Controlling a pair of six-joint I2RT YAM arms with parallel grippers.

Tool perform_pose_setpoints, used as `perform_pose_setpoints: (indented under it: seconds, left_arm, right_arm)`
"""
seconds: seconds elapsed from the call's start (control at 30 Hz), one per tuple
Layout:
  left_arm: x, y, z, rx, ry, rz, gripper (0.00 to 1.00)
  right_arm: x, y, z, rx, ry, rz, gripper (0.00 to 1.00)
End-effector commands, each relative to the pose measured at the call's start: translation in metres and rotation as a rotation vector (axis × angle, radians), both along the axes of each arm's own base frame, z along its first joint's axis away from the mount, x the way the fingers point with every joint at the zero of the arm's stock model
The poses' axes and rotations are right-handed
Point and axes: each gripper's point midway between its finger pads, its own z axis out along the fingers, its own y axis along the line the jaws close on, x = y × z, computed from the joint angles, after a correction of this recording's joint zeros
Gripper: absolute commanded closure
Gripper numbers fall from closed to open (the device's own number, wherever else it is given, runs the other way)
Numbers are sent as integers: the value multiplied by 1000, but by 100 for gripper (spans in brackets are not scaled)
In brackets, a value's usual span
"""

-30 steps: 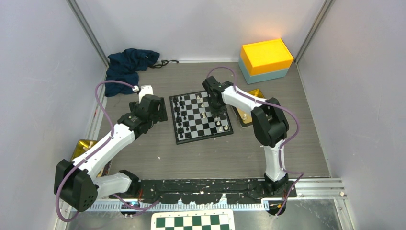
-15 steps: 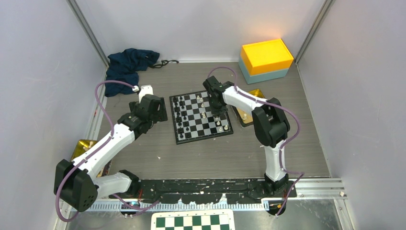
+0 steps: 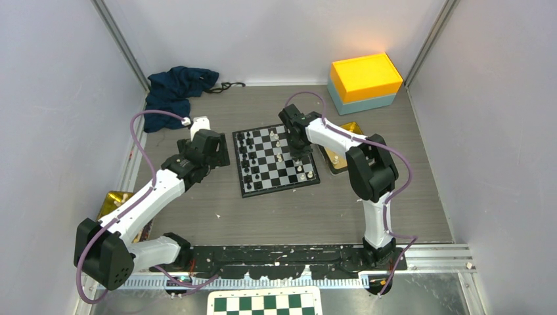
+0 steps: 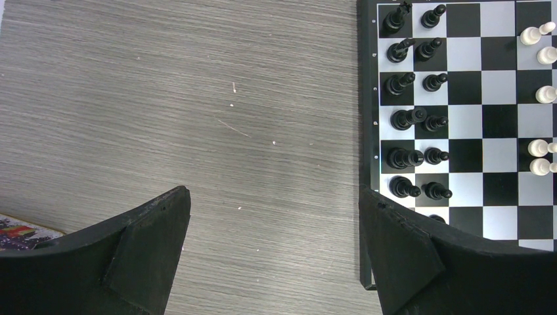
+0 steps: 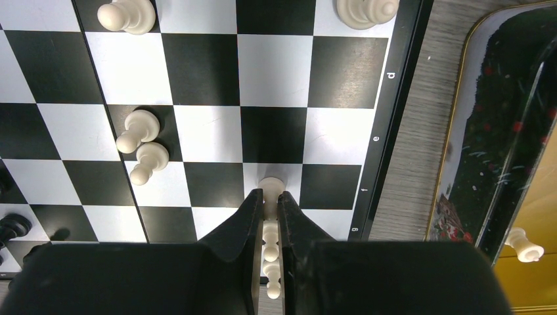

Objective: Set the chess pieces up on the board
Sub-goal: Place the chess piece on the chessboard.

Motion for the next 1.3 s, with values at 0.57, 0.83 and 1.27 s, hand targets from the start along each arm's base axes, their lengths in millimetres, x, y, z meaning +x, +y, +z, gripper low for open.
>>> perform_pose_setpoints:
  seconds: [0.57,0.83,1.27]
  left_arm:
    - [7,-1,8,-20,-40,3,0]
    - [8,-2,9,-20,-41,3,0]
    - [8,0,14,-13,-54,6,0]
  right_arm:
    - [10,2,42,48,-93,-5,67]
    - [13,6,60,62,-123,3,66]
    - [14,38,67,122,-131,88,66]
